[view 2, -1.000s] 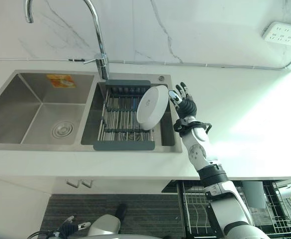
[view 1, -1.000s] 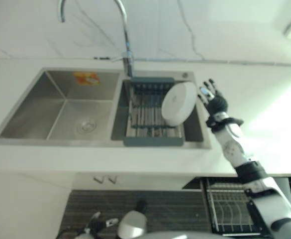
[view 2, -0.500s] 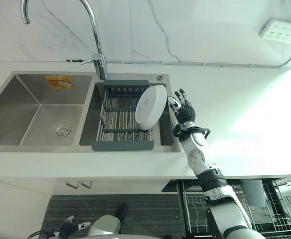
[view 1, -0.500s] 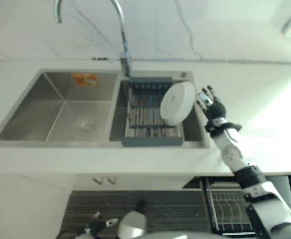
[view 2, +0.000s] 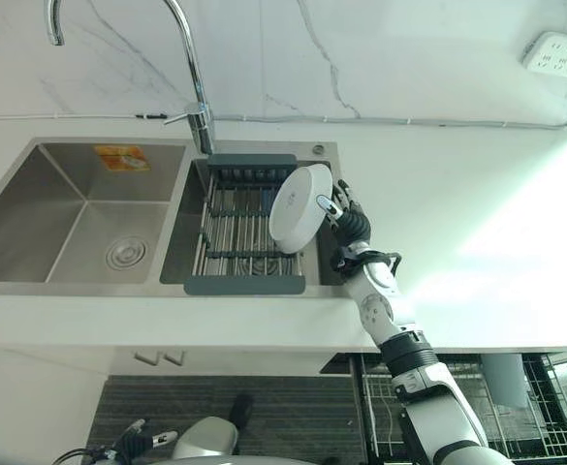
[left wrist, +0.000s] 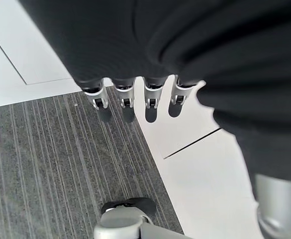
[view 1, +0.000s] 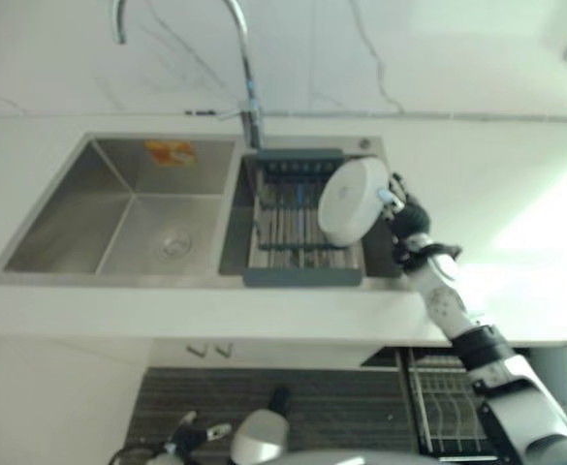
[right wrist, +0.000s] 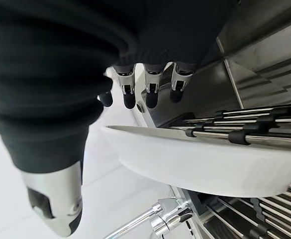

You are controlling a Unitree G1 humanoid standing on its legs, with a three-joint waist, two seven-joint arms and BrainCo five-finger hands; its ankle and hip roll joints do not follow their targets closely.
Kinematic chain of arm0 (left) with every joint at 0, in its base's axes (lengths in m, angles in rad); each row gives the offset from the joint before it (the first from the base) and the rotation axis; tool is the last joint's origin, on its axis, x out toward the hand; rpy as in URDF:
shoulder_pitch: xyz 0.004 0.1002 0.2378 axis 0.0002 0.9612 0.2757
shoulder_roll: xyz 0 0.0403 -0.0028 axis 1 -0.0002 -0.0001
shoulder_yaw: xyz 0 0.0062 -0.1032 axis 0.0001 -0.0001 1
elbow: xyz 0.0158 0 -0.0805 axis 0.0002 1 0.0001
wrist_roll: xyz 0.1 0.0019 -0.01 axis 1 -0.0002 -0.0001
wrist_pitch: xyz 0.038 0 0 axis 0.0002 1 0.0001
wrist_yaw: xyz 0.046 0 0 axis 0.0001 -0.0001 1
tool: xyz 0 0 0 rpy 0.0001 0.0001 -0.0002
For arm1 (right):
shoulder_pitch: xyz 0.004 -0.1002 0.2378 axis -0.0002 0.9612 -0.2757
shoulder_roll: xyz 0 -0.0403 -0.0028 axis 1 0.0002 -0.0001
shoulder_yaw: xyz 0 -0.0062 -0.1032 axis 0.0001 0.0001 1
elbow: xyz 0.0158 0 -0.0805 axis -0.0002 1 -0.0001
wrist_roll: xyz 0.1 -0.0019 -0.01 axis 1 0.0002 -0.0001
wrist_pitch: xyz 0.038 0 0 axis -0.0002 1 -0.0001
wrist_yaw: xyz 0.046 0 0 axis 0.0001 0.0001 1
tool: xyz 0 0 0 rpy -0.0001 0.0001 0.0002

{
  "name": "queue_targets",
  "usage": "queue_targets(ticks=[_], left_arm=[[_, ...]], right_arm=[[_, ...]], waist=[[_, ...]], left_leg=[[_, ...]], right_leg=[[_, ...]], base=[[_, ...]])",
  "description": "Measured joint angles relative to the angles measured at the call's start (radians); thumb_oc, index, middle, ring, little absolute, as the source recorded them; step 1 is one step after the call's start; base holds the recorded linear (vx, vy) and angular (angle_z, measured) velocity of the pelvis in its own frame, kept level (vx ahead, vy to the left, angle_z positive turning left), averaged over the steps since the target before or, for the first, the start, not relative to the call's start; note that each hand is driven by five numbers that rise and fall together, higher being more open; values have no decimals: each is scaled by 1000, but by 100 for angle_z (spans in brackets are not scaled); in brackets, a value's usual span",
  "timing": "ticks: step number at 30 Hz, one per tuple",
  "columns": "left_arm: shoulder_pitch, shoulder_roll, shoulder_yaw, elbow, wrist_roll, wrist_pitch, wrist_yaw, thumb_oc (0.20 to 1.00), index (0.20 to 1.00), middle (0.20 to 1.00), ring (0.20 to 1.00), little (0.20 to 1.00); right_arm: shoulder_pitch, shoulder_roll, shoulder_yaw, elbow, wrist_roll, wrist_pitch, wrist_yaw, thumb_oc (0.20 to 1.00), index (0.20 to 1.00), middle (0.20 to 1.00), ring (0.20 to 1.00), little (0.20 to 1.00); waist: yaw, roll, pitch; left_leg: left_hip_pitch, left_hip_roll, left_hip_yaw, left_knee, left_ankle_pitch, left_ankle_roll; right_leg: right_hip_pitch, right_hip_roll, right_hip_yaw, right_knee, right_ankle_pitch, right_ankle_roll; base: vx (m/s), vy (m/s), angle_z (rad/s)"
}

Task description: Place the dishes in the dishwasher.

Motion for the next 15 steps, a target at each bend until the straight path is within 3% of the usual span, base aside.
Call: queue_targets(ticks=[15], left_arm=[[0,0,-1,0,0,-1,0,1000,1000,1000,1000,1000]], right_arm=[[0,12,1,47,0,1,0,1000,1000,1000,1000,1000]], waist=[[3,0,0]], left_leg=[[-1,0,2,0,-1,3]], right_leg=[[16,-1,-25,0,0,0]], base=[[3,9,5]])
